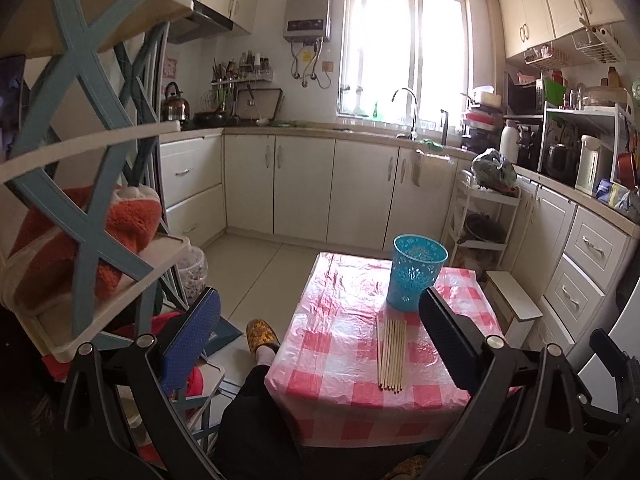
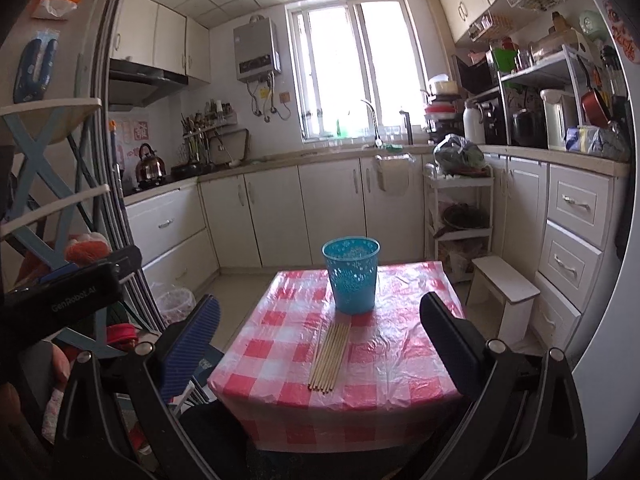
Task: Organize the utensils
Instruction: 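Move both grippers toward the wooden sticks beside the teal basket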
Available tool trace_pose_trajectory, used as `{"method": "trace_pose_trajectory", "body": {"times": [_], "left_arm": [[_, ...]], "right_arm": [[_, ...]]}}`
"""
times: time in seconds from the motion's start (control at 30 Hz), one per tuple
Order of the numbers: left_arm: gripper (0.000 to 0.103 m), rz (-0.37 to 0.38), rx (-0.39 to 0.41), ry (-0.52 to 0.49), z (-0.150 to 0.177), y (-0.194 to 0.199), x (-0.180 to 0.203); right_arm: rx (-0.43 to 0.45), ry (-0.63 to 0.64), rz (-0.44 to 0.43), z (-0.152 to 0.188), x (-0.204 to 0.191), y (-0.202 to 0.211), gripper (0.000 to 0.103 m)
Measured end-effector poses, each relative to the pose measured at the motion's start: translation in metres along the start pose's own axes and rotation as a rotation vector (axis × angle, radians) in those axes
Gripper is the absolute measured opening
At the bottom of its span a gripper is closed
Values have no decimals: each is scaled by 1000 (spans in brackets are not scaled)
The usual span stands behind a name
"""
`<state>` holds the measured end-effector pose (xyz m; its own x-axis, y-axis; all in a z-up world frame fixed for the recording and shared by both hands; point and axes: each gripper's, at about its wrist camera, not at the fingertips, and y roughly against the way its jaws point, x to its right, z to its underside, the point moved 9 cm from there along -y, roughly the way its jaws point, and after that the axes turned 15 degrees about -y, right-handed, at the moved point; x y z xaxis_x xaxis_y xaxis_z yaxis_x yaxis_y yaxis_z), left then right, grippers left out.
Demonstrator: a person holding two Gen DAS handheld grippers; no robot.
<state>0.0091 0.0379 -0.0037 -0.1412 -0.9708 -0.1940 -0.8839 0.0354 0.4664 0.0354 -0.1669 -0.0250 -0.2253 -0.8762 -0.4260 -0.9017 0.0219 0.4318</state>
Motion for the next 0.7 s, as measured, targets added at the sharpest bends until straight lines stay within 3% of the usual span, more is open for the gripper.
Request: {"method": "trace_pose_trajectory", "body": {"times": [0.3, 0.5, 0.7], "left_arm": [[95, 33, -123, 1, 28, -84, 0], [95, 121, -212, -30, 45, -146, 26], [95, 179, -307, -41, 68, -205, 38]], "right_arm": [[-138, 19, 53, 24, 20, -81, 96], [-240, 2, 100, 35, 39, -143, 96], [-344, -39, 143, 57, 59, -213, 87]]}}
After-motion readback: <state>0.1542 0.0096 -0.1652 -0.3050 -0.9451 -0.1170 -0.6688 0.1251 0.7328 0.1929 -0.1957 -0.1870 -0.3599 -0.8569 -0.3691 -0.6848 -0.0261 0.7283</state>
